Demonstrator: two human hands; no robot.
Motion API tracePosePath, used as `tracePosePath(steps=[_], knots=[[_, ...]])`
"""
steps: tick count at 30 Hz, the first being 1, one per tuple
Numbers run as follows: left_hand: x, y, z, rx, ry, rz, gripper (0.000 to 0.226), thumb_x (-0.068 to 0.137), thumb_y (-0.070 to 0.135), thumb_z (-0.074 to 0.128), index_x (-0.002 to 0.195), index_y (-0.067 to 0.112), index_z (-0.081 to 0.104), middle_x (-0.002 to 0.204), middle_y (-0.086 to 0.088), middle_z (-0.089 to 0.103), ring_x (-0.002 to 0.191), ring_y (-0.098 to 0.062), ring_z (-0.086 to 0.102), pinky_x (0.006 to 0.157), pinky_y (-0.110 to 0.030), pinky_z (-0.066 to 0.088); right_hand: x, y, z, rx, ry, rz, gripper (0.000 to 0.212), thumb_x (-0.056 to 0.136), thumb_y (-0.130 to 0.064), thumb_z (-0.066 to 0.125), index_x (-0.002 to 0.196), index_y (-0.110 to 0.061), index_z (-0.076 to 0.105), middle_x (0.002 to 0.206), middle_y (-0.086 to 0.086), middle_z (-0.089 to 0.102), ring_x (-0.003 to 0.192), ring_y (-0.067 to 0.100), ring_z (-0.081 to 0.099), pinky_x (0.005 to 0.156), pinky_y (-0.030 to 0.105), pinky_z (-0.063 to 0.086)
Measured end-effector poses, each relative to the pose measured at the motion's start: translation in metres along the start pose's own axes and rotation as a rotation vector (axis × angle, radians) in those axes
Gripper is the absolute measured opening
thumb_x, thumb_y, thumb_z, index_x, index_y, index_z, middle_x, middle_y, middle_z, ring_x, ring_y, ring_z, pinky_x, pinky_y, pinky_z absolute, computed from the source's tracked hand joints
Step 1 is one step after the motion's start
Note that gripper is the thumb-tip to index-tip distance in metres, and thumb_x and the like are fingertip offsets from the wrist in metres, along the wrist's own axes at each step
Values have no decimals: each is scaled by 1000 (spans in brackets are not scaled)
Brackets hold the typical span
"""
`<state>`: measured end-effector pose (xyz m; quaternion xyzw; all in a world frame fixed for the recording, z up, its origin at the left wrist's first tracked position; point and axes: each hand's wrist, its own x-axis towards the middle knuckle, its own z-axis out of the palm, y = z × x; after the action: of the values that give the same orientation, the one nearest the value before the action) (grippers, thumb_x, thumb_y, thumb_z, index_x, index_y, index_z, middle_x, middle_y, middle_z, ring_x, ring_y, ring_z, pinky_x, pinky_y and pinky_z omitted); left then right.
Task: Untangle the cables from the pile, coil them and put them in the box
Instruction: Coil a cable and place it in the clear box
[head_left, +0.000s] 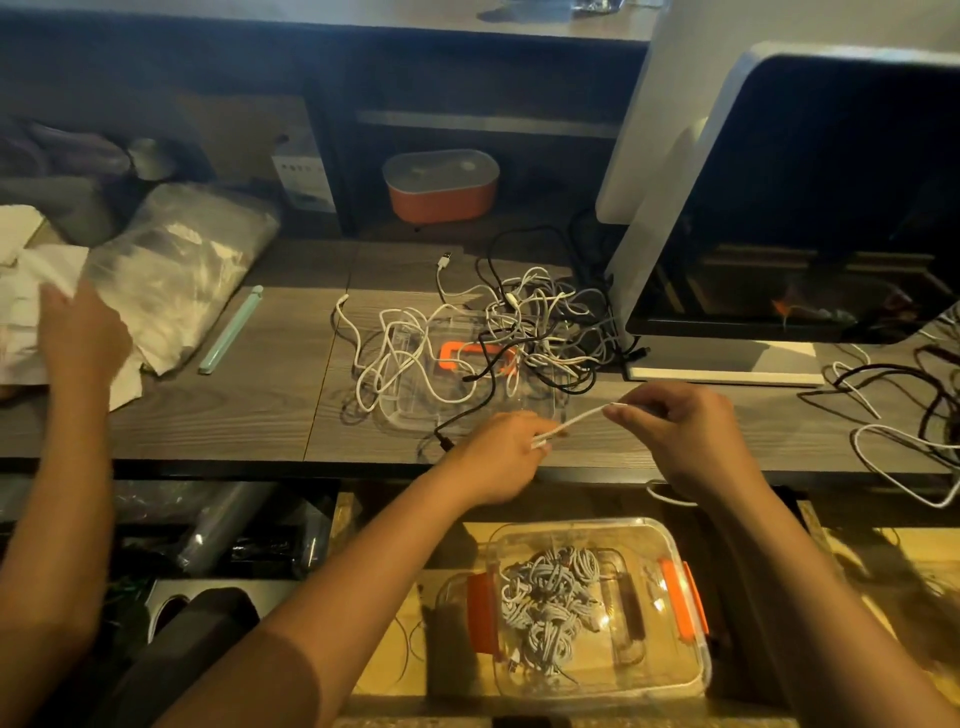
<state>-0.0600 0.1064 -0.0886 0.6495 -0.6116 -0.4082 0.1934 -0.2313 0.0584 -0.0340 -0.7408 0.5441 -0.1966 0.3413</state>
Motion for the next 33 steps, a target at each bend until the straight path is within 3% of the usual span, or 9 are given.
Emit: tracePosePath(steps=[3,7,11,15,19,22,27,29,33], knots=[[-9,10,-4,-644,-30,39,36,96,3,44,121,27,55,122,-2,59,117,-15,53,106,-39,40,2,4,-3,28,7,40,8,89,-28,61,88,-22,66,79,-6,61,72,10,55,60,24,44],[-19,31,-17,-984,-17,181,33,97,9,40,123,23,54,130,8,56,126,-3,46,104,-23,35,-2,3,14,76,-100,66,16,93,-28,54,92,-21,68,72,1,63,58,14,50,55,28,40],[-9,48,-18,-922,152,235,25,98,8,38,102,19,60,100,2,66,107,-12,59,96,-27,43,-12,-8,48,50,-180,40,27,98,-32,44,83,-23,64,74,3,65,57,11,53,53,23,40],[10,43,-14,-784,479,170,16,99,17,44,91,25,56,74,6,51,63,-1,49,61,-19,43,-20,-17,63,75,-275,-22,20,97,-25,48,92,-17,66,79,6,66,70,15,58,67,37,47],[21,15,-10,-331,660,203,15,97,27,48,92,17,58,88,4,55,78,4,50,68,-18,38,-23,-20,61,-2,-279,-82,16,95,-21,52,97,-18,68,86,1,67,80,15,61,77,41,51],[20,1,-8,-59,594,150,36,97,40,39,102,13,62,99,-4,53,92,-17,53,73,-29,39,-22,-20,50,-93,-275,-133,16,95,-25,53,95,-19,68,80,-4,64,74,9,58,72,35,50],[7,-4,-8,73,353,240,104,65,92,7,122,18,53,106,1,43,94,-15,47,71,-30,38,-16,-18,30,122,-182,-123,17,94,-23,54,89,-28,69,79,-4,67,76,12,60,71,39,49],[2,-5,-10,83,216,240,110,57,97,18,133,22,43,120,-2,44,106,-17,46,78,-33,42,-15,-16,25,173,-187,-131,17,94,-22,54,87,-25,69,81,-1,67,78,14,60,73,41,48],[-6,8,-11,224,63,167,77,80,38,66,145,29,26,143,0,38,126,-22,42,96,-40,43,-15,-10,24,255,-150,-144,14,92,-18,58,86,-18,71,78,6,67,75,23,60,73,49,47]])
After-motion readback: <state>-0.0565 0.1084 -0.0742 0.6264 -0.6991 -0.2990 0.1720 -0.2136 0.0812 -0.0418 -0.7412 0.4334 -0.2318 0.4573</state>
